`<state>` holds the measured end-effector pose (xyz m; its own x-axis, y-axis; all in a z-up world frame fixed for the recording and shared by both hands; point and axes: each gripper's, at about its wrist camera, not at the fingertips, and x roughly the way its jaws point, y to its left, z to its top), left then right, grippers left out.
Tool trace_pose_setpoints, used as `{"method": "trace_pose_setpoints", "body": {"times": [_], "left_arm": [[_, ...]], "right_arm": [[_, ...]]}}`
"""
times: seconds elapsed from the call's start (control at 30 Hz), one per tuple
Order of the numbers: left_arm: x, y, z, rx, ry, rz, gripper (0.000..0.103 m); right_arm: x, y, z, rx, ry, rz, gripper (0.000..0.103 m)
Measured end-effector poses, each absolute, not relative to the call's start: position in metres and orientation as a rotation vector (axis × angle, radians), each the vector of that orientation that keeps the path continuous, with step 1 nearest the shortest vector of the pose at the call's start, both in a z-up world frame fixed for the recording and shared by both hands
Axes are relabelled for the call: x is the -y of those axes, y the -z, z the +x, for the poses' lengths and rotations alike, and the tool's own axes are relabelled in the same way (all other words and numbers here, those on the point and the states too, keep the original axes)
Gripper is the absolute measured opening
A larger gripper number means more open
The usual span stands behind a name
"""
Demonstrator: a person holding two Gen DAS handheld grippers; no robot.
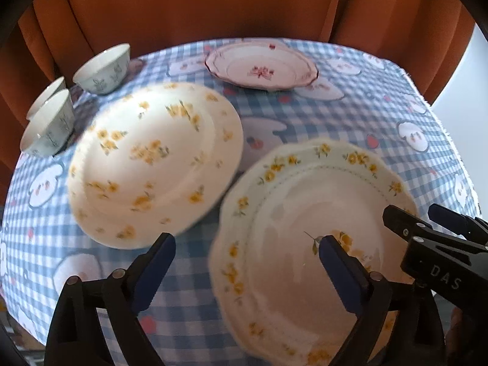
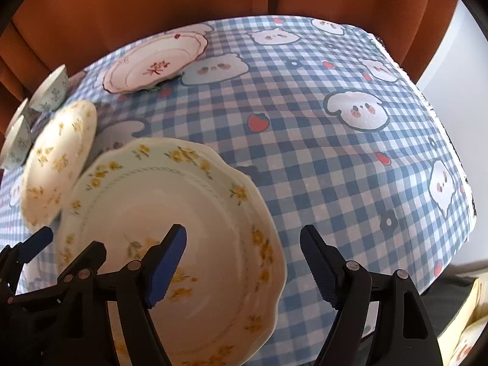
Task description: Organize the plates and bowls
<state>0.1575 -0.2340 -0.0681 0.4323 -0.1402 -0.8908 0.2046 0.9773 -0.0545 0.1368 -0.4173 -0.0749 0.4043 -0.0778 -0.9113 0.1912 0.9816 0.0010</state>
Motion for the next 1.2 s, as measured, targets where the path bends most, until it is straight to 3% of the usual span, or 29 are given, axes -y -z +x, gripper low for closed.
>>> {"method": "trace_pose_setpoints", "body": {"times": [0.73, 1.2], "left_arm": [[0.079, 0.032, 0.175, -1.025, 0.172, 0.045, 0.1], [0.072, 0.044, 0.24, -1.013, 0.097, 0.03, 0.098]], "right_arm": [[0.263, 0.028, 0.139, -1.007, 0.133, 0.151, 0.08], [0.252, 0.027, 0.206, -0.963, 0.114, 0.147, 0.08]]}}
